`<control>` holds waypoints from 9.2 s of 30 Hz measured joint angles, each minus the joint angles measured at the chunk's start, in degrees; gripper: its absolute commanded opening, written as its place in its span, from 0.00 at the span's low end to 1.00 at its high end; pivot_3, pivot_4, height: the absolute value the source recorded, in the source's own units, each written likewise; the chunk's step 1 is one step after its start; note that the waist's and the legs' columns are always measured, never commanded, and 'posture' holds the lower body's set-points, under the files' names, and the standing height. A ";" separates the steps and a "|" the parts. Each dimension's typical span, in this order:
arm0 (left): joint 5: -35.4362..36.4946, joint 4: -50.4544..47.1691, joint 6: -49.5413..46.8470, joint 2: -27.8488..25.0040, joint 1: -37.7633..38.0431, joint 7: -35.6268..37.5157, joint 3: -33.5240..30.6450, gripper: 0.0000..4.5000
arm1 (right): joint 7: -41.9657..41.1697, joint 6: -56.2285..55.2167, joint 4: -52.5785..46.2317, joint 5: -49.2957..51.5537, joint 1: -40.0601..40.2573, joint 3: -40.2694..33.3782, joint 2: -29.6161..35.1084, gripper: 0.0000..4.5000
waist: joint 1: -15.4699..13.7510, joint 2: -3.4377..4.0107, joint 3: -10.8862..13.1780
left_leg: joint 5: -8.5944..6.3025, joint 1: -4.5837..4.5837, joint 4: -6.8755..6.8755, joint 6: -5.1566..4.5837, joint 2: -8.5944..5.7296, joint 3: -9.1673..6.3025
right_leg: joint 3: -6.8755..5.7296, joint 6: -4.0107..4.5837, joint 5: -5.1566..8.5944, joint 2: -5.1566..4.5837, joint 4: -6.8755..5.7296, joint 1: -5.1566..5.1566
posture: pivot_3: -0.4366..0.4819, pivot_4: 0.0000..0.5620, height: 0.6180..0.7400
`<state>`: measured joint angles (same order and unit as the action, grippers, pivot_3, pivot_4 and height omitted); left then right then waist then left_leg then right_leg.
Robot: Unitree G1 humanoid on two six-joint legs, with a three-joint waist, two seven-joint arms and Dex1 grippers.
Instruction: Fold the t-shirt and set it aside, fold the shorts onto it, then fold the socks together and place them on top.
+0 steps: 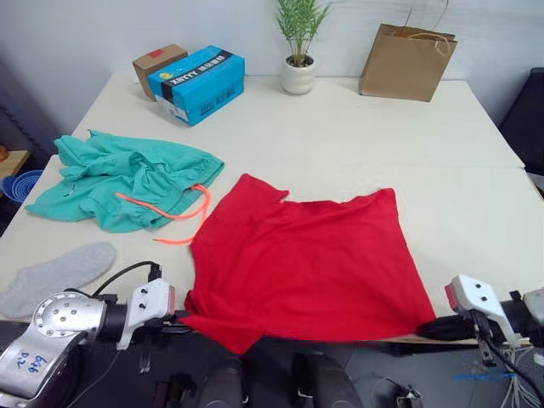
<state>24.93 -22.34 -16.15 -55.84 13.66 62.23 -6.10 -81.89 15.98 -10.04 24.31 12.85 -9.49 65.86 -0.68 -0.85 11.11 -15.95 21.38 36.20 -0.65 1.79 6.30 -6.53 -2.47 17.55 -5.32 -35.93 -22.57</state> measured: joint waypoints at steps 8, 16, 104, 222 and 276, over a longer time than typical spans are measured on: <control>2.22 11.16 -3.95 4.43 -27.84 -0.67 0.40 0.01 | 3.28 3.88 8.57 2.11 -26.82 0.40 -2.88 0.00 | -0.62 0.13 0.19 | 0.24 0.18 0.09 -0.28 -0.06 0.07 | 0.00 -0.02 -0.03 0.02 0.01 -0.13 | 0.48 0.27 1.00; -12.02 55.96 12.32 20.19 -81.82 -20.28 2.84 0.01 | 25.33 -22.60 55.09 -16.40 -85.05 7.07 -14.81 0.00 | -0.26 -0.14 0.60 | 0.64 2.34 1.07 -0.13 -0.17 0.64 | -0.06 -0.31 -0.32 0.05 -1.10 -2.40 | 0.48 0.27 1.00; 17.99 3.44 -33.33 1.14 -6.30 -5.65 -11.58 0.64 | 6.29 -4.81 27.96 -5.00 -27.66 2.25 -12.84 0.67 | 0.90 0.04 0.71 | -0.14 0.69 1.12 -0.61 0.23 1.81 | -0.01 -0.16 -0.62 -0.32 -0.57 -1.25 | 0.48 0.27 1.00; -0.34 10.97 6.19 8.24 -5.86 1.26 -8.50 0.01 | 14.25 -15.95 -0.73 -4.65 -18.17 10.77 -23.29 0.00 | 0.93 -0.04 0.32 | -0.61 0.66 1.09 -0.92 0.49 1.91 | -0.04 -0.11 -0.67 -0.12 -0.16 -1.15 | 0.48 0.27 1.00; 4.41 20.96 -8.96 28.55 -27.34 -15.65 -2.47 0.01 | 17.61 -20.48 2.72 -3.93 -12.35 6.12 -23.52 0.00 | 0.73 -0.10 0.28 | -0.44 0.65 1.43 -0.74 0.46 1.92 | -0.03 -0.24 -0.74 -0.09 -0.46 -1.06 | 0.48 0.27 1.00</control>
<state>29.33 -1.38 -25.11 -27.29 -13.68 46.57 -8.58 -64.28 -4.50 -7.32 20.39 0.51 -3.37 42.34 0.05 -0.95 11.39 -16.39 22.03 37.64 -1.39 2.25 8.22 -6.56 -2.71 16.81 -5.41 -36.39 -23.62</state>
